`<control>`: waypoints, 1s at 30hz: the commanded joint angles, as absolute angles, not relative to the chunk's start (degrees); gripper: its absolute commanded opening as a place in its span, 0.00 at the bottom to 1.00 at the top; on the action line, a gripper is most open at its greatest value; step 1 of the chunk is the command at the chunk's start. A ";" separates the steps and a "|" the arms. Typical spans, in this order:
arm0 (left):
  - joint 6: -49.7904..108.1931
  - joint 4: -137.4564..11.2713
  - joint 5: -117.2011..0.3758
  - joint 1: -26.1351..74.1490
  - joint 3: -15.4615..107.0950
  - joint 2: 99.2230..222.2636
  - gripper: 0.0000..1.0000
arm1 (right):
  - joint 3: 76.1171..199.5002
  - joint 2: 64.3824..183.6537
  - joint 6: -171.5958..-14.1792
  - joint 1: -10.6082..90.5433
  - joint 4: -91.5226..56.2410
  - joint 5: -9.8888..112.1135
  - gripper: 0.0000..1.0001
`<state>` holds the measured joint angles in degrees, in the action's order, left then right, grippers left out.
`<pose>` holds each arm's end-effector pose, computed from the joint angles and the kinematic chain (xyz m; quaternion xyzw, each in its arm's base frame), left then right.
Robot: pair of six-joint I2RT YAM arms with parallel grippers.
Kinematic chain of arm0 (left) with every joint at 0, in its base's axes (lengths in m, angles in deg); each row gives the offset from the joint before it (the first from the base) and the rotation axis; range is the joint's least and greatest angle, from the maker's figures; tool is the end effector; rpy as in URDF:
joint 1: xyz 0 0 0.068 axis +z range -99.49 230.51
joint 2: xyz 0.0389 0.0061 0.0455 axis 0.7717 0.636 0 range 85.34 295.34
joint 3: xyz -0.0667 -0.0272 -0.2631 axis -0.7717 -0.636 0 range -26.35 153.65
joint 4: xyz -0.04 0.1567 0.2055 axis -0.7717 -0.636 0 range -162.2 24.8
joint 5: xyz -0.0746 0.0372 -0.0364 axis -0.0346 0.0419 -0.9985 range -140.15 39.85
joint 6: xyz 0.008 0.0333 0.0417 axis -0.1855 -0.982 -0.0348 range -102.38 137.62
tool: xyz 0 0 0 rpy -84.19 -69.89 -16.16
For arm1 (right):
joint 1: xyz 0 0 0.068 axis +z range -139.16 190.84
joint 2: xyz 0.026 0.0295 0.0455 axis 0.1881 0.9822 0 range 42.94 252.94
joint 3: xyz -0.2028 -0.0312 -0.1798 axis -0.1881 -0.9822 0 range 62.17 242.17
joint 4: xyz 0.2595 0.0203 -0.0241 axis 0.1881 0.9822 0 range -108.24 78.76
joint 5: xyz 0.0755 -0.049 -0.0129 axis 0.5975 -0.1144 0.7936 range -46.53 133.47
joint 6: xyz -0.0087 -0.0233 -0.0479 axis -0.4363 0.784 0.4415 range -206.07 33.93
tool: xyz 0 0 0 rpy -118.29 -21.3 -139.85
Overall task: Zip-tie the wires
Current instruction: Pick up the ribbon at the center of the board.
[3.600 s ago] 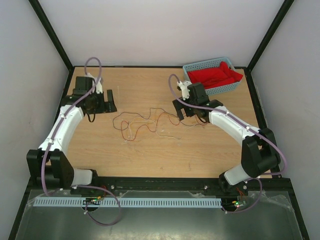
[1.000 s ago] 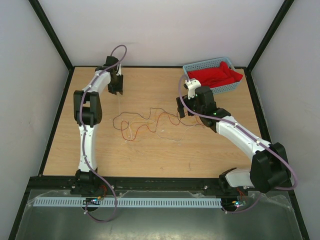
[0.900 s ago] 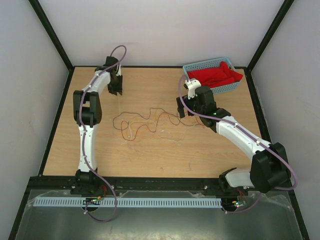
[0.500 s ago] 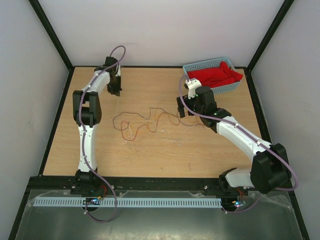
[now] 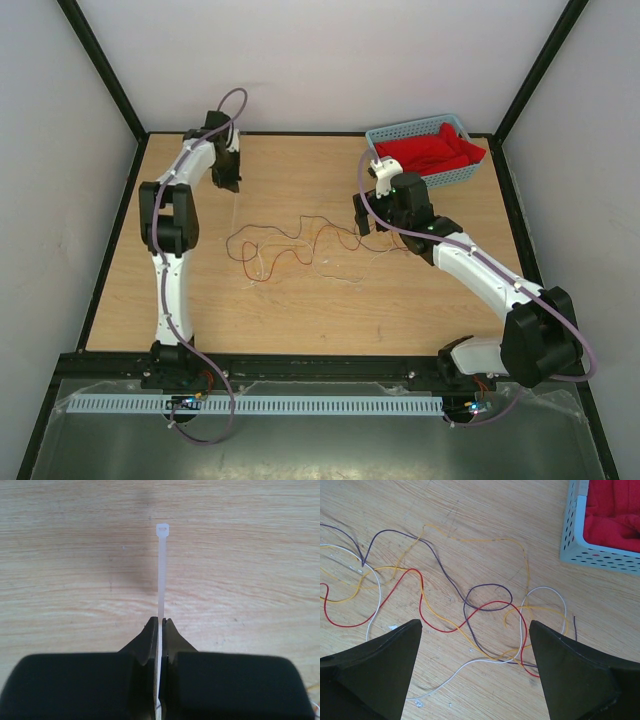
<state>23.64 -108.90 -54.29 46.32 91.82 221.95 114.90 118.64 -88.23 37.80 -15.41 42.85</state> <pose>0.5129 -0.0401 0.1774 -0.0068 0.9700 -0.0563 0.2364 0.2698 0.1367 0.2811 -0.1791 0.8280 0.1292 0.5154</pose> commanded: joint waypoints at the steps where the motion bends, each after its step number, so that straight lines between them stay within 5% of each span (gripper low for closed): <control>1: 22.11 -110.29 -57.11 47.17 91.18 213.85 0.00 | 114.69 117.56 -88.35 37.61 -17.12 43.61 0.99; 11: 19.76 -108.02 -57.15 47.02 84.34 206.57 0.00 | 114.75 119.12 -92.40 37.56 -20.74 48.68 0.99; 21: 20.15 -107.46 -61.03 48.60 91.00 201.24 0.00 | 110.03 117.39 -101.19 37.60 -35.76 58.08 0.99; 30: 25.96 -99.66 -64.04 43.57 74.74 186.22 0.00 | 108.27 120.91 -111.65 40.40 -52.02 65.24 0.99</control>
